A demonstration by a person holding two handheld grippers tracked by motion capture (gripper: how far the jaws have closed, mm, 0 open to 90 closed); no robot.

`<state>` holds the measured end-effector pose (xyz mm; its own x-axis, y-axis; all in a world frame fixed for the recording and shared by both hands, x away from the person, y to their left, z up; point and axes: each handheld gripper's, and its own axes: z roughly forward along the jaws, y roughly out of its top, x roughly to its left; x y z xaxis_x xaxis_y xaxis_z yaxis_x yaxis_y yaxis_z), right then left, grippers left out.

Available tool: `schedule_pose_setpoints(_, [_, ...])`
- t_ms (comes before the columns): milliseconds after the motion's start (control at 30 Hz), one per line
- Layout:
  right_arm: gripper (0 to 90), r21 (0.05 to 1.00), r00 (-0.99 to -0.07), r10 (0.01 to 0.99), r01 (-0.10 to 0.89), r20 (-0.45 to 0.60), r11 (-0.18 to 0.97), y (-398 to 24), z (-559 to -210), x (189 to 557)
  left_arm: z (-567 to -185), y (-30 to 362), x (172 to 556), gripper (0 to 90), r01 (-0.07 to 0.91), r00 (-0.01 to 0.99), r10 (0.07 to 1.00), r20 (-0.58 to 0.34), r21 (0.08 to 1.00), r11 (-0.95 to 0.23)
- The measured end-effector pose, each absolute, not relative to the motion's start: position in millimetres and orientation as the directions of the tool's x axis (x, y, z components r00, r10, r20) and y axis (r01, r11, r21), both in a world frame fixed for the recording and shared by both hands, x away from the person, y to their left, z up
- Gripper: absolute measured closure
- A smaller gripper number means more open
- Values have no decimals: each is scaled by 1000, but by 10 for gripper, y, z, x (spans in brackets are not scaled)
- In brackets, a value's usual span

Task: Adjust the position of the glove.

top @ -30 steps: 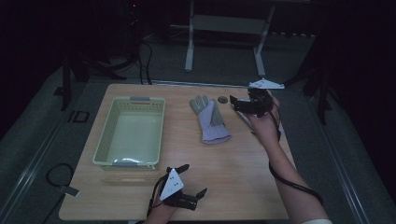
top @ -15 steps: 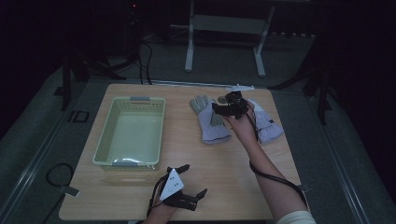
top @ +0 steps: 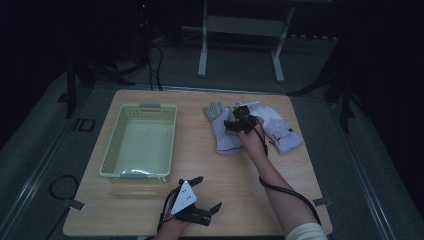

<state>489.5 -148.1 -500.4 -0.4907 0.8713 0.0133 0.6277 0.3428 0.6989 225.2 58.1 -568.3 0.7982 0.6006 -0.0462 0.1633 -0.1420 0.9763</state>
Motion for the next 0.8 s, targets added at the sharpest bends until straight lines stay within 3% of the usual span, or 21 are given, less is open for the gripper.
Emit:
schedule_pose_setpoints(400, [519,660,-440,897,684,33,311,-1516,-5401,4954,-5683,583,2252,0,167,800,598,-51,976,-140])
schedule_pose_setpoints(733, [790,666,-437,900,668,-10,332,-1443,-5433,4898,-5683,582,2251,0,168,799,599,-51,976,-141])
schedule_pose_setpoints(800, [809,666,-437,899,667,-14,334,-1437,-5431,4896,-5683,582,2251,0,168,799,599,-52,976,-140])
